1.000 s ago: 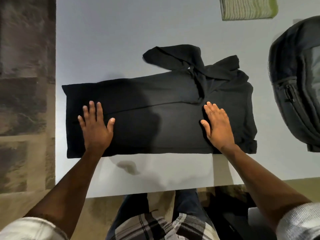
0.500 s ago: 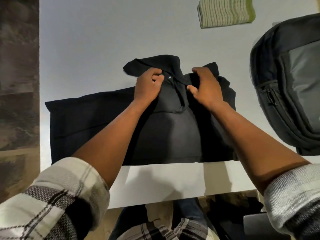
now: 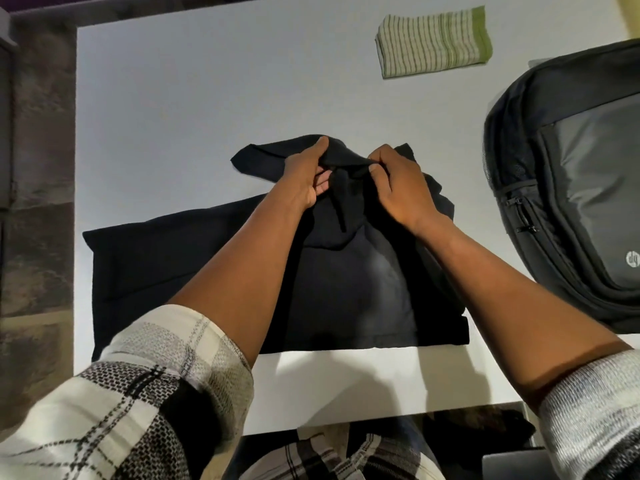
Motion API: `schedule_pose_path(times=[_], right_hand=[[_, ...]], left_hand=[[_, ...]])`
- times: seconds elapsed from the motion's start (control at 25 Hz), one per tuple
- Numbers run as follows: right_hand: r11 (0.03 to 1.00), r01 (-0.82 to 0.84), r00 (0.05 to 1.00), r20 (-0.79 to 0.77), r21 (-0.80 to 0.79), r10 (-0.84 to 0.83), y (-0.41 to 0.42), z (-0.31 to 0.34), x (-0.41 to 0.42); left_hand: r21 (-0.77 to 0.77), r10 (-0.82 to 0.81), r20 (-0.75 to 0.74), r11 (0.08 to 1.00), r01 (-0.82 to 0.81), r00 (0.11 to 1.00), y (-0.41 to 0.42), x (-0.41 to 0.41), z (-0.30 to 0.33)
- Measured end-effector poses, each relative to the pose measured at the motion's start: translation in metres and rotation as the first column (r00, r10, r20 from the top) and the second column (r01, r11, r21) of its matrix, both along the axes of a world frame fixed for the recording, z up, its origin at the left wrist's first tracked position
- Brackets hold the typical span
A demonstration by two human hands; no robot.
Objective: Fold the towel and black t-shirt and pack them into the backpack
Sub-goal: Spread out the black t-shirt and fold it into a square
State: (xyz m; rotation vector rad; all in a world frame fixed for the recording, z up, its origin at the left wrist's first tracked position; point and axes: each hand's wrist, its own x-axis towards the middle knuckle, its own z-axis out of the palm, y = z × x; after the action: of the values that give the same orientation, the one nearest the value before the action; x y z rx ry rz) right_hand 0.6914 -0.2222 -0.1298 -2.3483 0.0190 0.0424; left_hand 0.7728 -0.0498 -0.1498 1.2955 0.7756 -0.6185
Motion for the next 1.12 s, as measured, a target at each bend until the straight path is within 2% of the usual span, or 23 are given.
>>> schedule_pose_path(times=[0.08,0.2,0.36,0.44,0.6,0.76,0.88,0.96,1.04,1.12], right_hand=[[0.999,-0.045,0.999,0.022,0.006,0.045,-0.003,0.004,-0.008],[0.997,-0.061,0.997,0.035,-0.042,0.062,-0.006,0.003,-0.026],[0.986,-0.017,0.998,0.051,-0.168,0.026,-0.004,0.000,-0.052],[0.980,-0.019,0.998,0.063,-0.198,0.032,-0.001,-0.004,-0.065],[0.952,-0.141,0.989,-0.003,-0.270,0.146,0.002,-0.017,-0.087],[0.943,-0.150,0.987,-0.094,-0.296,0.128,0.010,-0.023,-0.092],[0.946,-0.127,0.991,-0.080,-0.300,0.108,0.016,-0.021,-0.091],[0.967,-0.028,1.000,-0.021,-0.255,0.024,0.018,-0.017,-0.090],[0.971,0.178,0.984,0.028,-0.162,-0.176,0.016,-0.014,-0.086],[0.914,0.397,0.918,0.021,-0.083,-0.397,0.008,-0.013,-0.075]], left_hand=[[-0.106,0.154,0.028,0.983,-0.150,0.988,-0.004,0.006,0.007],[-0.125,0.342,0.157,0.937,-0.325,0.926,-0.001,0.016,0.023],[-0.163,0.475,0.258,0.880,-0.446,0.841,0.025,0.019,0.049],[-0.146,0.483,0.280,0.876,-0.460,0.830,0.052,0.012,0.057],[-0.127,0.410,0.220,0.912,-0.391,0.885,0.104,-0.017,0.044],[0.102,0.200,0.150,0.971,-0.217,0.968,0.098,-0.037,0.020],[0.291,0.049,0.189,0.951,-0.104,0.981,0.084,-0.029,0.011],[0.404,0.017,0.199,0.909,-0.098,0.980,0.083,-0.016,0.003],[0.442,0.019,0.189,0.891,-0.102,0.982,0.087,0.000,0.000],[0.491,0.000,0.159,0.868,-0.079,0.987,0.089,0.015,0.003]])
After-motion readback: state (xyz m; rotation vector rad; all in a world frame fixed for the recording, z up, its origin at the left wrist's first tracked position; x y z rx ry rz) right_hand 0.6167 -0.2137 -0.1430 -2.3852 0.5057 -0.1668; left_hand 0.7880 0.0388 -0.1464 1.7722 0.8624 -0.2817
